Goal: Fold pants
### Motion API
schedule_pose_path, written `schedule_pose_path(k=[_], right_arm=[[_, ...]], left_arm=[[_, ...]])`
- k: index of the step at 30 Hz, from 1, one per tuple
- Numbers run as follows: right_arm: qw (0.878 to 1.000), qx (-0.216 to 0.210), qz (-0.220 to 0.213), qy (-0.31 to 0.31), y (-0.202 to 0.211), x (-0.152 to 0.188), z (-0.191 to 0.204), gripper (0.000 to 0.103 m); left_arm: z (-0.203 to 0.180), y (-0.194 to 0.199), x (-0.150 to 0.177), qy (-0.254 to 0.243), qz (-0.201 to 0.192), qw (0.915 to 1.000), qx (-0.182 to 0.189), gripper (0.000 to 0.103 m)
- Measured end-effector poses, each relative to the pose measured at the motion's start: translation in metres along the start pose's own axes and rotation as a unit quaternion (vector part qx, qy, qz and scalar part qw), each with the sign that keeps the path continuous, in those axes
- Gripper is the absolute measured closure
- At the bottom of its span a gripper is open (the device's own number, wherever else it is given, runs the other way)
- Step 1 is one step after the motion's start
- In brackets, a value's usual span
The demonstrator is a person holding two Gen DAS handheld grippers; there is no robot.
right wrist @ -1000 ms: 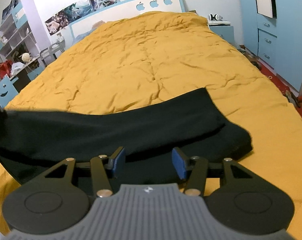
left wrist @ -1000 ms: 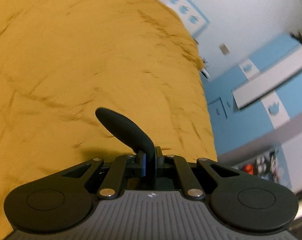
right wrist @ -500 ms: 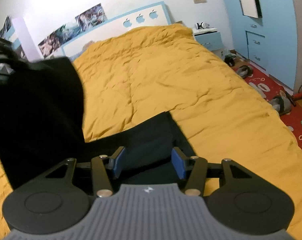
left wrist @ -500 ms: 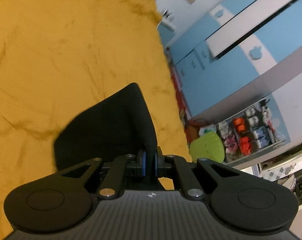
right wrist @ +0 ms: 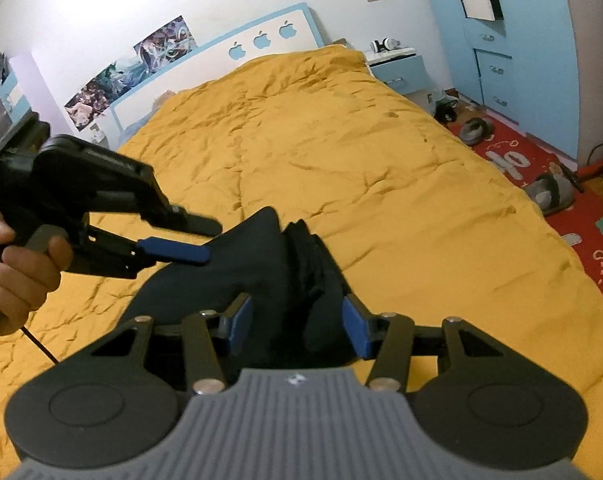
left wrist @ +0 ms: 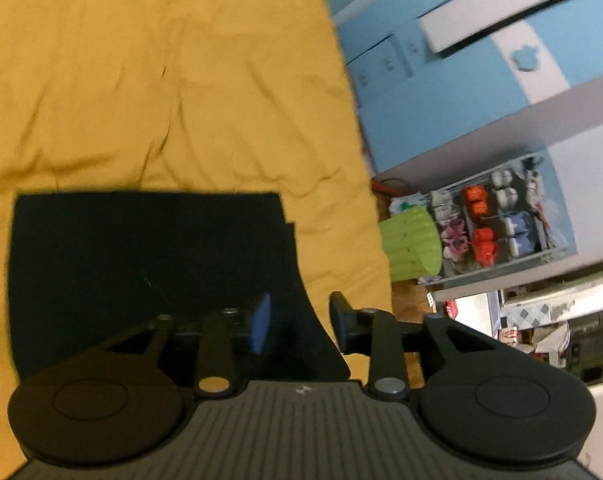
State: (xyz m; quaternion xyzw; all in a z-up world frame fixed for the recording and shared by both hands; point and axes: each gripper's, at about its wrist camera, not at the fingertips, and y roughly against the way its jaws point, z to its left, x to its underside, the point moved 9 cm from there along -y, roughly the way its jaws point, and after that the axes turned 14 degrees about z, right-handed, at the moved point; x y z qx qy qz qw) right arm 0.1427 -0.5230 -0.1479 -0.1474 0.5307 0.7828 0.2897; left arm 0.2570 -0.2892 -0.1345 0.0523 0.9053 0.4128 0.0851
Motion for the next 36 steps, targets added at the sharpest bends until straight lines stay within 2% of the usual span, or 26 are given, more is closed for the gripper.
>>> schedule_pose_path(k=[1,6,10,12,14,16,20,23,25,27,30,32,36], right_arm=[[1.000,-0.006,0.000,0.000,0.001,0.000,0.002,0.055],[0.999,-0.030,0.011,-0.008,-0.002,0.005,0.010,0.055],[0.997,-0.051,0.033,-0.041,-0.021,0.008,0.004,0.057],[0.995,-0.067,0.042,-0.059,-0.029,0.009,0.002,0.065],[0.994,-0.067,0.053,-0.068,-0.035,0.010,0.003,0.086],[0.994,-0.062,0.052,-0.070,-0.035,0.007,0.007,0.094],[0.997,-0.072,0.032,-0.028,-0.019,-0.024,0.039,0.097],[0.996,-0.085,-0.007,0.018,0.010,-0.059,0.070,0.098],[0.996,-0.083,-0.024,0.033,0.027,-0.073,0.078,0.098],[0.998,-0.052,-0.023,0.025,0.030,-0.074,0.063,0.098],[0.999,-0.002,0.033,-0.025,-0.005,-0.048,0.014,0.098],[0.995,0.007,0.073,-0.064,-0.036,-0.025,-0.014,0.098],[0.994,0.001,0.061,-0.086,-0.043,-0.018,-0.028,0.097]], left_arm=[[0.000,0.010,0.000,-0.010,-0.009,0.9999,-0.003,0.058],[0.030,0.058,0.011,-0.027,-0.069,0.9963,-0.044,0.058],[0.070,0.082,0.031,0.001,-0.094,0.9941,-0.055,0.058],[0.090,0.088,0.042,0.025,-0.097,0.9937,-0.052,0.058],[0.107,0.092,0.051,0.044,-0.100,0.9928,-0.050,0.058],[0.120,0.094,0.056,0.058,-0.102,0.9918,-0.050,0.058],[0.128,0.098,0.058,0.064,-0.110,0.9909,-0.043,0.058],[0.122,0.099,0.058,0.053,-0.116,0.9912,-0.035,0.060],[0.120,0.098,0.059,0.046,-0.119,0.9912,-0.035,0.060],[0.121,0.094,0.060,0.044,-0.116,0.9917,-0.033,0.060],[0.125,0.082,0.059,0.047,-0.105,0.9927,-0.035,0.061],[0.126,0.073,0.058,0.047,-0.099,0.9933,-0.036,0.061],[0.120,0.069,0.049,0.031,-0.101,0.9934,-0.044,0.061]])
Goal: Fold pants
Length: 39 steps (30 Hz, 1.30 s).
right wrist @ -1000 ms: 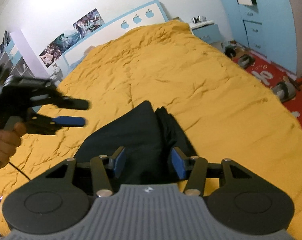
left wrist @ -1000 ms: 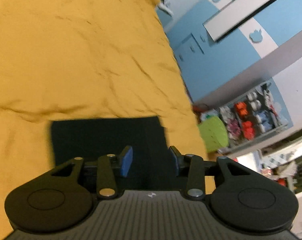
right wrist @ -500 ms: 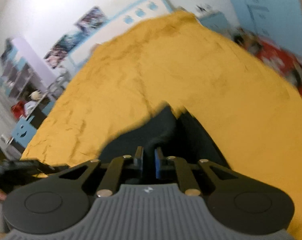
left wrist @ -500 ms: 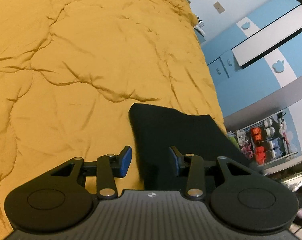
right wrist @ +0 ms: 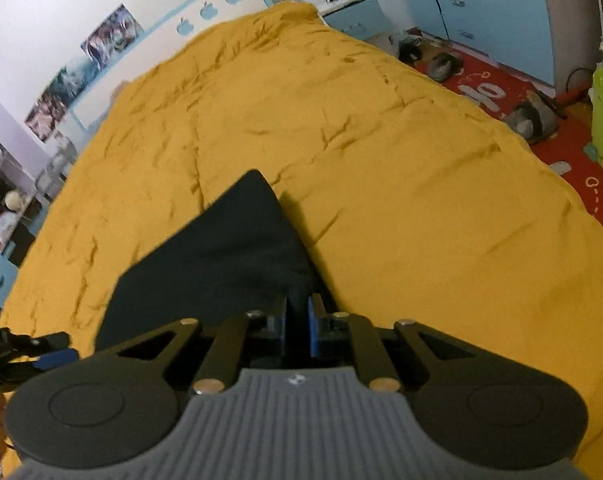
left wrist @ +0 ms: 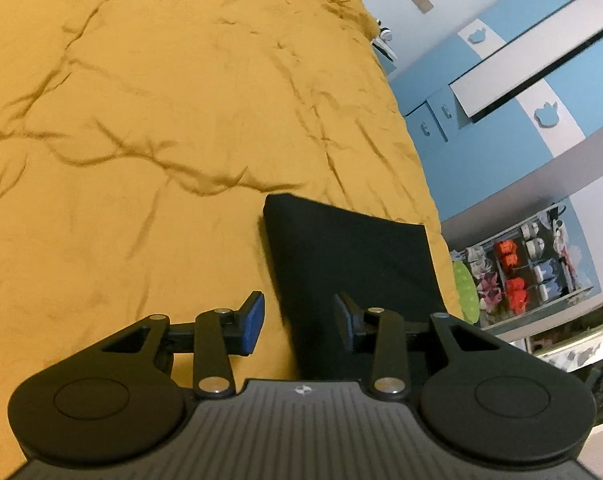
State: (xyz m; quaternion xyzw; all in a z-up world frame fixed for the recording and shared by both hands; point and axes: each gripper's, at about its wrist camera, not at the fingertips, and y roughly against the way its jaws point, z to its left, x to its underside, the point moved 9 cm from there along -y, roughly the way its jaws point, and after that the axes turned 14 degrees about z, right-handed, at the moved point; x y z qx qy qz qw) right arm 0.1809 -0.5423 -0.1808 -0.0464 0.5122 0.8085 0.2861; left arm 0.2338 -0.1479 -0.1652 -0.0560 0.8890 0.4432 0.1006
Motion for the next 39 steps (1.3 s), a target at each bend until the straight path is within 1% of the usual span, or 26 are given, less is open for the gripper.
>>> schedule_pose_path(k=[1,2,4,5,6,8,9,10,11,13,15,16,18,19,20,22,23,26,27,28,29,32,34,36,38,39], right_arm=[[1.000,0.006,-0.001,0.007,0.002,-0.002,0.002,0.094],[0.999,0.025,-0.005,0.019,0.005,-0.004,0.005,0.089],[0.996,0.059,-0.024,0.055,0.015,-0.010,0.019,0.088],[0.995,0.064,-0.034,0.072,0.022,-0.012,0.026,0.088],[0.994,0.058,-0.042,0.086,0.028,-0.012,0.033,0.088],[0.992,0.030,-0.049,0.113,0.029,-0.014,0.053,0.089],[0.991,0.023,-0.044,0.122,0.026,-0.014,0.059,0.089],[0.991,0.024,-0.035,0.129,0.017,-0.013,0.061,0.089],[0.990,0.034,-0.030,0.131,0.010,-0.012,0.058,0.089],[0.990,0.076,-0.018,0.121,-0.011,-0.012,0.040,0.088],[0.988,0.098,-0.010,0.117,-0.025,-0.008,0.024,0.084],[0.988,0.104,-0.004,0.116,-0.031,-0.005,0.016,0.080],[0.990,0.099,0.003,0.103,-0.039,0.001,0.004,0.080],[0.990,0.096,0.004,0.099,-0.041,0.003,0.001,0.080],[0.991,0.095,0.004,0.095,-0.043,0.003,-0.001,0.081],[0.991,0.097,0.001,0.094,-0.044,-0.001,-0.003,0.081],[0.991,0.101,-0.002,0.092,-0.041,-0.001,-0.004,0.080],[0.989,0.121,-0.017,0.087,-0.024,-0.001,-0.006,0.080],[0.987,0.130,-0.021,0.089,-0.017,0.000,-0.007,0.081],[0.987,0.133,-0.027,0.091,-0.008,0.003,-0.006,0.084],[0.987,0.130,-0.032,0.094,0.004,0.008,-0.002,0.085],[0.984,0.116,-0.043,0.126,0.028,0.017,0.017,0.085],[0.981,0.099,-0.043,0.162,0.035,0.026,0.034,0.085],[0.976,0.094,-0.035,0.195,0.032,0.034,0.046,0.085],[0.971,0.104,-0.020,0.215,0.022,0.041,0.049,0.085],[0.969,0.109,-0.014,0.221,0.017,0.045,0.048,0.085]], left_arm=[[-0.002,0.001,-0.003,-0.007,-0.003,1.0000,-0.005,0.064],[-0.005,0.002,-0.008,-0.017,-0.010,0.9997,-0.013,0.065],[-0.008,0.004,-0.017,-0.031,-0.020,0.9990,-0.024,0.068],[-0.011,0.002,-0.022,-0.036,-0.021,0.9988,-0.024,0.072],[-0.014,0.000,-0.026,-0.042,-0.019,0.9987,-0.022,0.072],[-0.022,-0.010,-0.033,-0.059,-0.017,0.9978,-0.024,0.073],[-0.024,-0.018,-0.037,-0.067,-0.014,0.9971,-0.032,0.073],[-0.023,-0.025,-0.039,-0.072,-0.010,0.9966,-0.039,0.076],[-0.021,-0.035,-0.042,-0.070,-0.003,0.9965,-0.045,0.080],[-0.013,-0.052,-0.046,-0.068,0.003,0.9959,-0.060,0.083],[-0.005,-0.066,-0.049,-0.070,0.003,0.9942,-0.081,0.083],[-0.001,-0.071,-0.051,-0.068,0.005,0.9938,-0.088,0.086],[0.007,-0.080,-0.054,-0.063,0.005,0.9926,-0.104,0.092],[0.010,-0.083,-0.057,-0.064,0.001,0.9910,-0.117,0.097],[0.012,-0.082,-0.059,-0.065,-0.003,0.9896,-0.128,0.097],[0.017,-0.075,-0.063,-0.071,-0.015,0.9833,-0.167,0.096],[0.021,-0.068,-0.063,-0.070,-0.018,0.9819,-0.175,0.096],[0.022,-0.046,-0.056,-0.058,-0.013,0.9880,-0.143,0.096],[0.017,-0.036,-0.050,-0.068,-0.015,0.9881,-0.137,0.096],[0.010,-0.028,-0.044,-0.083,-0.016,0.9878,-0.131,0.096],[0.002,-0.020,-0.037,-0.095,-0.016,0.9878,-0.122,0.096],[-0.027,-0.001,-0.007,-0.128,-0.002,0.9889,-0.077,0.096],[-0.041,0.005,0.013,-0.145,0.012,0.9879,-0.055,0.096],[-0.054,0.005,0.037,-0.164,0.033,0.9853,-0.034,0.096],[-0.060,-0.002,0.059,-0.181,0.049,0.9818,-0.027,0.096],[-0.060,-0.007,0.066,-0.190,0.050,0.9800,-0.034,0.096]])
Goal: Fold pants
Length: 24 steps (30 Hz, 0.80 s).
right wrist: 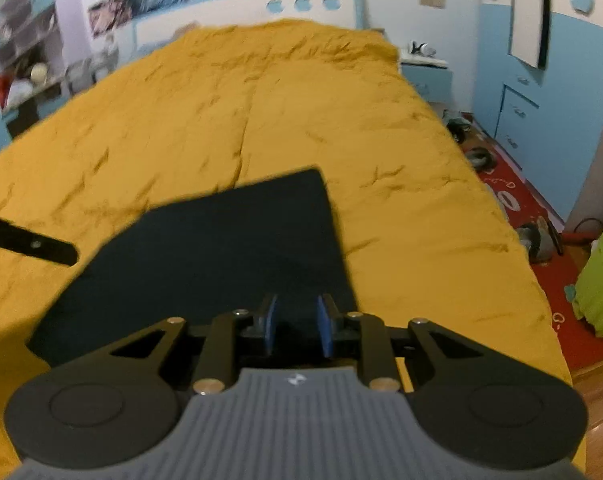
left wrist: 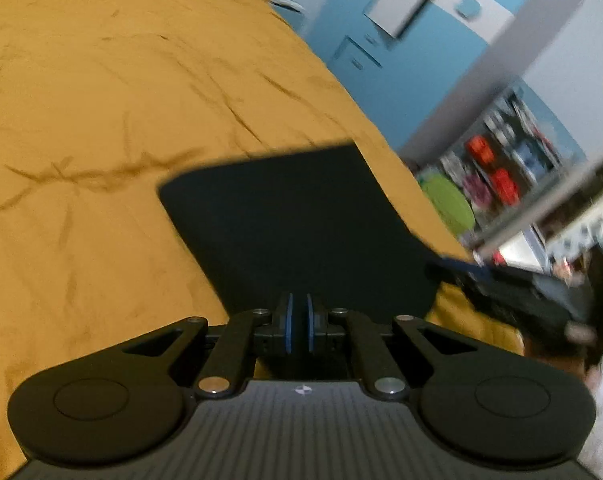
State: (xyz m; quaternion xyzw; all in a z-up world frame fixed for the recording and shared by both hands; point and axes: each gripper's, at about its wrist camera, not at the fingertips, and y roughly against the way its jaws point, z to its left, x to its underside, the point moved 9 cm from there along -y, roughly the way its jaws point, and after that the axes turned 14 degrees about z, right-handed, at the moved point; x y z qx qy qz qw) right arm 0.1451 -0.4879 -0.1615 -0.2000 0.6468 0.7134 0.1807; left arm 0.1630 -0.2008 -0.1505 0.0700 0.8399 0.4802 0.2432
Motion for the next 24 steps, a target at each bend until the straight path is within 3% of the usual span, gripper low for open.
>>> schedule_pose_path(k=[5,13,15,16,21,24], right_arm=[[1.000,0.006,0.023,-0.006,-0.021,0.018,-0.003,0.085],[0.999,0.005,0.039,-0.004,-0.026,0.020,-0.009,0.085],[0.999,-0.001,0.048,-0.003,-0.017,0.022,-0.012,0.080],[0.998,-0.007,0.055,-0.005,-0.012,0.023,-0.015,0.072],[0.995,-0.059,0.071,-0.031,0.017,0.017,-0.037,0.058],[0.991,-0.098,0.065,-0.064,0.030,-0.001,-0.052,0.041]], left_arm=[[0.005,-0.034,0.034,0.005,0.048,0.9985,-0.027,0.096],[0.011,-0.015,0.051,0.028,0.072,0.9968,-0.019,0.096],[0.013,-0.007,0.053,0.027,0.073,0.9968,-0.014,0.094],[0.014,0.000,0.051,0.024,0.066,0.9974,-0.012,0.093],[0.021,0.028,0.020,0.025,0.005,0.9996,-0.013,0.065],[0.029,0.030,0.001,0.055,-0.023,0.9982,0.003,0.052]])
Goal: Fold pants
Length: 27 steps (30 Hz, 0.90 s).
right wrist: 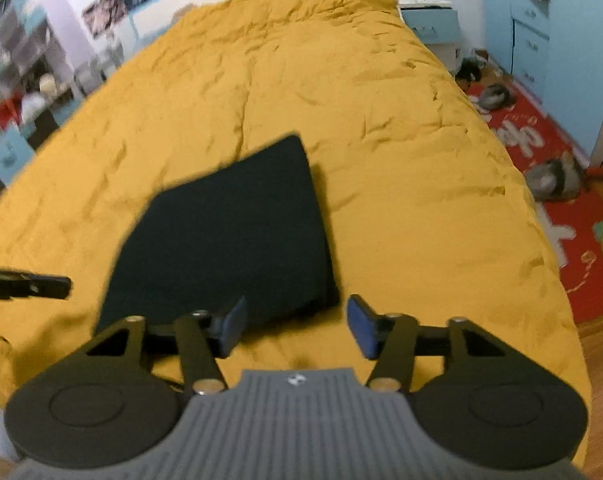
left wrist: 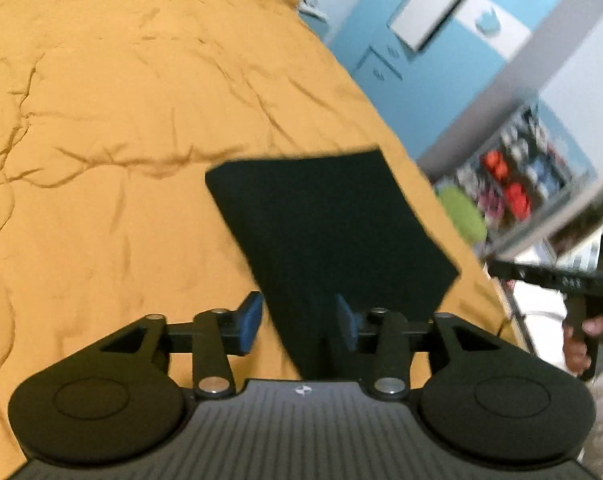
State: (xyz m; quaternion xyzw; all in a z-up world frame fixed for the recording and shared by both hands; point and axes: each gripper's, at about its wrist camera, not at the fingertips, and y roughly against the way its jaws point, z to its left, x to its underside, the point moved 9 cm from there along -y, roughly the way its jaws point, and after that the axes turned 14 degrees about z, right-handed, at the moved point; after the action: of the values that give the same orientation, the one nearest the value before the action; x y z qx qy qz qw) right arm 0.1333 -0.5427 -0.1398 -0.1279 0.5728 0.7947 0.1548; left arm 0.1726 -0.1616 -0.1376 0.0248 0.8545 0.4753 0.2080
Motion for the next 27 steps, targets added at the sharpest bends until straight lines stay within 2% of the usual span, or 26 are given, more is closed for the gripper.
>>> schedule_pose_path(k=[1,4,8,11,17,24,27], right_arm=[[1.000,-0.013,-0.003,-0.009,0.003,-0.008,-0.003,0.036],[0.998,-0.040,-0.018,-0.040,-0.002,-0.031,-0.014,0.035],[0.994,-0.069,-0.022,-0.077,-0.027,-0.049,-0.023,0.035],[0.993,-0.084,-0.008,-0.080,-0.050,-0.054,-0.024,0.035],[0.986,-0.123,0.024,-0.109,-0.086,-0.062,-0.033,0.034],[0.981,-0.148,0.057,-0.110,-0.117,-0.067,-0.033,0.034],[0.976,-0.168,0.067,-0.118,-0.129,-0.074,-0.035,0.034]], left_arm=[[0.001,-0.002,-0.006,0.012,-0.007,0.9998,0.011,0.048],[0.010,-0.018,-0.018,0.045,-0.014,0.9984,0.031,0.042],[0.025,-0.039,-0.023,0.072,-0.002,0.9974,0.002,0.041],[0.031,-0.048,-0.024,0.089,0.000,0.9960,0.007,0.033],[0.038,-0.062,-0.026,0.102,0.011,0.9945,0.023,0.032],[0.051,-0.079,-0.030,0.125,0.018,0.9892,0.074,0.027],[0.060,-0.086,-0.030,0.149,0.017,0.9824,0.111,0.026]])
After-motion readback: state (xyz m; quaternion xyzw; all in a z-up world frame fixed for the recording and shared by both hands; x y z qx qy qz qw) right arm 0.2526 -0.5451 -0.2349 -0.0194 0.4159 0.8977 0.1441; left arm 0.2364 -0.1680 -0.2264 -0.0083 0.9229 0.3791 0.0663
